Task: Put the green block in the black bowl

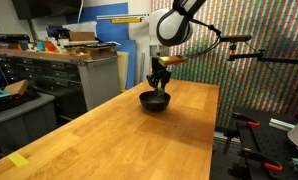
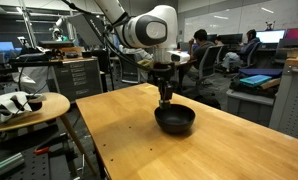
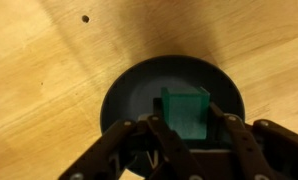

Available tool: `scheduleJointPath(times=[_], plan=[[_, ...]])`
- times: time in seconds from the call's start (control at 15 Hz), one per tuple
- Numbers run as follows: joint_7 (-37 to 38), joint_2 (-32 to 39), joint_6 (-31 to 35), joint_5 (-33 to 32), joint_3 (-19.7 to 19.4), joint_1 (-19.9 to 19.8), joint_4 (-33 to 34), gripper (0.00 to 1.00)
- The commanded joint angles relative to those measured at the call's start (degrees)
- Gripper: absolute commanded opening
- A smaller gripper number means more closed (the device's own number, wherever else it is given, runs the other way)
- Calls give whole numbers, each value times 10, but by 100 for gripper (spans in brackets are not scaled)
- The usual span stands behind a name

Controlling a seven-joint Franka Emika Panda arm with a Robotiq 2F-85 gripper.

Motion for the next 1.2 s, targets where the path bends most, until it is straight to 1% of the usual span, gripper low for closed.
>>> scheduleJointPath(times=[0.0,0.27,0.33,0.4,0.47,0.6,0.67,0.73,0.8,1.0,1.13], plan=[[-32,50,17,36,4,-13,47,17],[-48,96,19,55,3,-22,85,18],[-49,105,18,56,2,-22,92,35],[-50,113,15,56,1,-23,98,66],[-51,119,14,57,1,-24,104,68],[-47,123,9,53,-2,-21,109,81],[-45,123,7,52,-3,-20,111,91],[-43,120,2,50,-4,-18,113,97],[-41,111,-6,46,-6,-16,112,100],[-35,91,-36,34,-12,-8,113,100],[-31,71,-69,26,-13,-3,113,100]])
